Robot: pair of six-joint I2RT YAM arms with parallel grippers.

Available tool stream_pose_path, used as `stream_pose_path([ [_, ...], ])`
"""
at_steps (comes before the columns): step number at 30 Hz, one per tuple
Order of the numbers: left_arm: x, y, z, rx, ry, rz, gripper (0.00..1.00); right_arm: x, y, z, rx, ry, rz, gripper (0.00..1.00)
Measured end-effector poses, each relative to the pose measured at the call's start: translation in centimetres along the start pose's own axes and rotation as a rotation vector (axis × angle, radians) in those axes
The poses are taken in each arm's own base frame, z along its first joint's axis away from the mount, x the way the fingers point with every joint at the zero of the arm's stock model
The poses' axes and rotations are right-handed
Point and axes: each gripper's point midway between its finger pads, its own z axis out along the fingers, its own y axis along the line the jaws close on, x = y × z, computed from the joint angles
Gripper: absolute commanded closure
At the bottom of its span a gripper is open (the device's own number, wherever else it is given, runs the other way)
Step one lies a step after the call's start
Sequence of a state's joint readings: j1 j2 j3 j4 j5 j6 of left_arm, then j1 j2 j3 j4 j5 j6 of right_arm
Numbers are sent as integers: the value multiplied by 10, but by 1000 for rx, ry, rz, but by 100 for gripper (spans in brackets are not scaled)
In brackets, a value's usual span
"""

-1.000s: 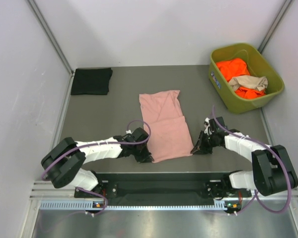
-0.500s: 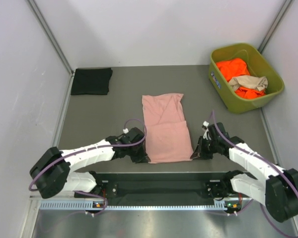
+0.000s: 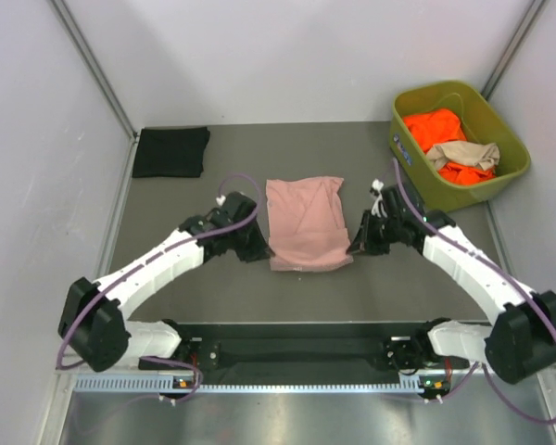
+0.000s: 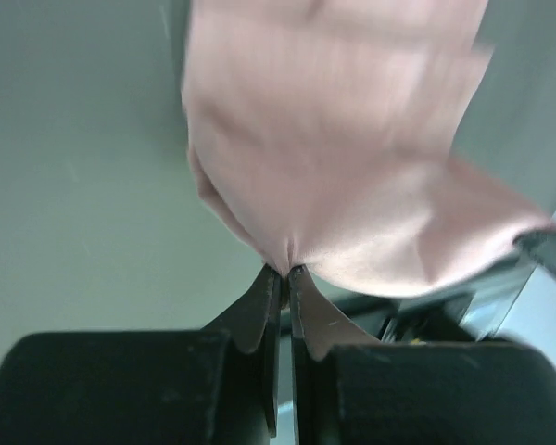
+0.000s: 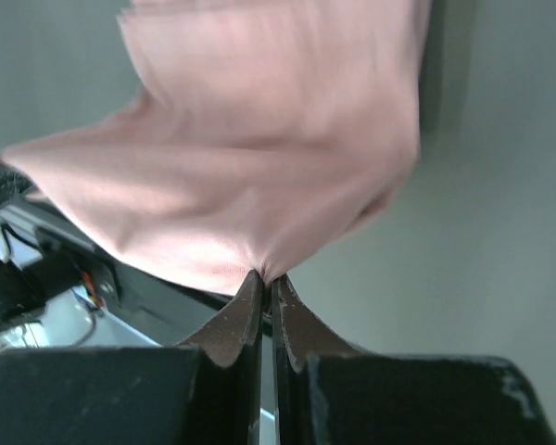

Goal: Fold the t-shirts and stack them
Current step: Fold the tshirt

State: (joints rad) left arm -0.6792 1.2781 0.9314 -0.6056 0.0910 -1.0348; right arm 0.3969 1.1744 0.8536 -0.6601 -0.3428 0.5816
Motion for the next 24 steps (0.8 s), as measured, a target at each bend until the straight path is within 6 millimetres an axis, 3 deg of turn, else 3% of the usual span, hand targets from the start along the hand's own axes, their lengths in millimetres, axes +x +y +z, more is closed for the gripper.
stream_pose_path([
  [6, -98, -12, 11, 1, -75, -24, 100, -74, 25, 11, -2, -49, -32, 100],
  [10, -144, -28, 32, 24, -70, 6, 100, -114, 28, 31, 10, -49, -44, 100],
  [17, -181, -36, 76, 34, -21, 44, 100, -168, 17, 64, 32, -46, -36, 100],
  [24, -209, -37, 90, 56, -32, 36, 100, -211, 15, 79, 9, -71, -24, 100],
])
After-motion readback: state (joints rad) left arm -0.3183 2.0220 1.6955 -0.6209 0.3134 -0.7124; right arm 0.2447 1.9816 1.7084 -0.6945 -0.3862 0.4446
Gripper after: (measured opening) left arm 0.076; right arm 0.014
